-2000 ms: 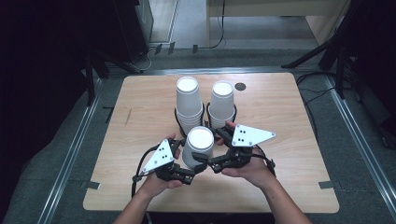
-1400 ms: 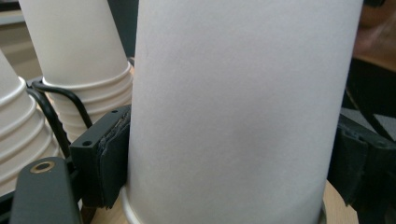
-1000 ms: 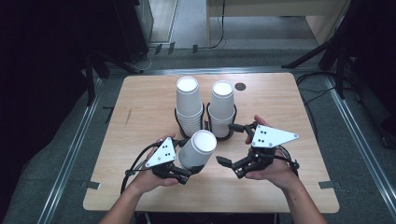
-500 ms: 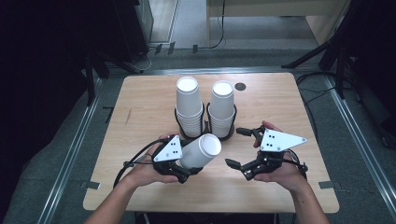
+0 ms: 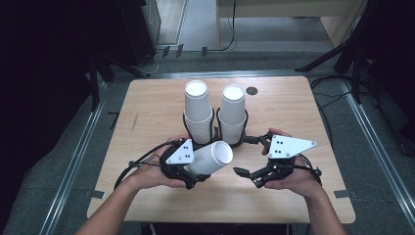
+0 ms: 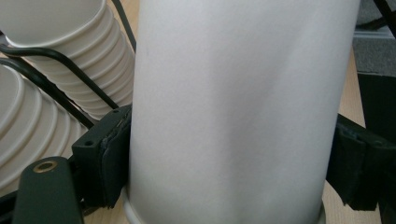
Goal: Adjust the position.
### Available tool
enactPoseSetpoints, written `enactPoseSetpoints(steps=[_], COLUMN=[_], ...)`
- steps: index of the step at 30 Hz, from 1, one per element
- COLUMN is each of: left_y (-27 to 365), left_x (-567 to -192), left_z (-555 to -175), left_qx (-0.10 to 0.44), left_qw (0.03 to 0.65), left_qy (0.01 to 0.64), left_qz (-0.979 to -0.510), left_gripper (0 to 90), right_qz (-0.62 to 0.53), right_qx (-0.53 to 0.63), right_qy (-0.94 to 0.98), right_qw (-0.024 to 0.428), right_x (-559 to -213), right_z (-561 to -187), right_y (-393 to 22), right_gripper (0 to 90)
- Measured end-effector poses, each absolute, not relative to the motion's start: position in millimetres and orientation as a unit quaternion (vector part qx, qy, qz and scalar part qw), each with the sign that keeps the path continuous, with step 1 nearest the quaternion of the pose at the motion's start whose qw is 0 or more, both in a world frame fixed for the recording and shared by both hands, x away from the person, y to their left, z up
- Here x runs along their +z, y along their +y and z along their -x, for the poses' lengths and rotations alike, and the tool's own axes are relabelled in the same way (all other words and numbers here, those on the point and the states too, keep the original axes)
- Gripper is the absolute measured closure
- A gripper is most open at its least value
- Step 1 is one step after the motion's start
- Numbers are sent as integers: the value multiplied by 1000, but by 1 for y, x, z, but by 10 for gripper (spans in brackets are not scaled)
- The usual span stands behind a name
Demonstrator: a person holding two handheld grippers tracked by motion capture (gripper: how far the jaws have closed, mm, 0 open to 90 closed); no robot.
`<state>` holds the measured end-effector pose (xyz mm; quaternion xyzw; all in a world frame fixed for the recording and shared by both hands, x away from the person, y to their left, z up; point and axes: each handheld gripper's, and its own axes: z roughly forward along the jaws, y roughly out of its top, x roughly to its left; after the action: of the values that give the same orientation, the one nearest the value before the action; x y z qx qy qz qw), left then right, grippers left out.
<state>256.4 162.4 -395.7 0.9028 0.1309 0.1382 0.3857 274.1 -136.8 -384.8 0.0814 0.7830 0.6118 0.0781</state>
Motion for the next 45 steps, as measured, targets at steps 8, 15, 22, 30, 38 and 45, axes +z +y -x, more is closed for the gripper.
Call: enactPoseSetpoints(steps=[8,15,22,30,38,45], left_y=[151,143,137,131,128,127], left_x=[-397,-400,-401,-402,-404,-404], left_z=[-259,-261,-261,-260,-260,-260], left_qx=[133,127,126,126,126,130], left_qw=[364,344,336,327,317,311], left_qy=[111,97,90,80,73,69], left_qz=[-915,-925,-929,-933,-937,-939], left_gripper=[138,138,138,138,138,138], right_qz=[-71,-69,-72,-73,-71,-70], right_qx=[600,595,578,571,562,560], right_qy=[794,798,810,816,823,825], right_qw=[68,64,66,61,47,37], right_x=[-389,-391,-396,-399,-404,-406], right_z=[-273,-273,-273,-274,-274,-274], right_y=[-129,-127,-119,-114,-110,-109], right_gripper=[133,149,157,162,206,222])
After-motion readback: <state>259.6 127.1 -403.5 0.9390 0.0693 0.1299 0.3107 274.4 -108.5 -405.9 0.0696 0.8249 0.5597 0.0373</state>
